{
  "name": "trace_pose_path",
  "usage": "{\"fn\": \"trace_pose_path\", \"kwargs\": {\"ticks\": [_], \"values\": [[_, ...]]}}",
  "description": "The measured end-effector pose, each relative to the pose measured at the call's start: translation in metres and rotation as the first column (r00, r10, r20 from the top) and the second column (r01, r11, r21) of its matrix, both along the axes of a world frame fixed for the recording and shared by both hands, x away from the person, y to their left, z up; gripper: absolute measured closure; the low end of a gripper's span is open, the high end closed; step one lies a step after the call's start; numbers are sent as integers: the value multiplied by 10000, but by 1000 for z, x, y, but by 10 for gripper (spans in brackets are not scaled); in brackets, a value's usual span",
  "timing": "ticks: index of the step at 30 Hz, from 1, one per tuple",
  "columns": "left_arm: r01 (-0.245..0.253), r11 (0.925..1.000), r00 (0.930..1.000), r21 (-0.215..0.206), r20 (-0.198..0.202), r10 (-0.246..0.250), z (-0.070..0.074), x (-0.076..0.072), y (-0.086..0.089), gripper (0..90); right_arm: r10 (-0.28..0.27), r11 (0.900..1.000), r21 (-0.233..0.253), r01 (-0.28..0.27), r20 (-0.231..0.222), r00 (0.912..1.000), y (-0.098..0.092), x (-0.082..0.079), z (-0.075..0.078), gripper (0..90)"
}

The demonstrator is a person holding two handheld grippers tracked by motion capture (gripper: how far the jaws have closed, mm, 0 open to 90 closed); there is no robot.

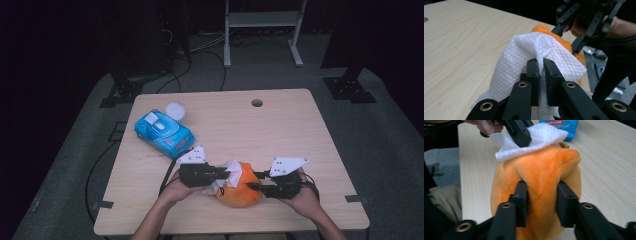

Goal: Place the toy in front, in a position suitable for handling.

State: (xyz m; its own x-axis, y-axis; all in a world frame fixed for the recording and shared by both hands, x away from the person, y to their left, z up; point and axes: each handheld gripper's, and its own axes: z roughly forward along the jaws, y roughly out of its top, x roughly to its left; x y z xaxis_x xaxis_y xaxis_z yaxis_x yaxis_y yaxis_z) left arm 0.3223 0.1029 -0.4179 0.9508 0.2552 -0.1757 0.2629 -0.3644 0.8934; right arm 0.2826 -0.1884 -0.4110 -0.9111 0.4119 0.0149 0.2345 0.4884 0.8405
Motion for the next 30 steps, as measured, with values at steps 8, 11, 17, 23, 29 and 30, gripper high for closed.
{"fn": "trace_pose_path", "kwargs": {"ticks": [8,11,17,23,29,30], "values": [[153,9994,9986,305,-507,-137,-12,4,7,832,-48,9946,1013,211,-1591,9872,-12,18,-7,366],[87,9997,9989,210,-468,-77,-10,4,5,832,-106,9950,956,286,-1833,9830,-9,20,-9,383],[203,9998,9998,-94,61,-202,7,-4,-5,833,-175,9993,321,215,-1192,9927,2,9,-3,561],[468,9987,9961,-177,756,-453,26,-16,-20,832,387,9992,-90,-389,-233,9990,24,-9,1,562],[106,9999,9994,-95,316,-103,15,-8,-12,831,219,9997,-130,-223,-258,9994,21,-5,-1,594],[55,9999,9996,-103,271,-53,13,-7,-11,827,220,9997,-138,-224,-273,9994,21,-5,-1,594]]}}
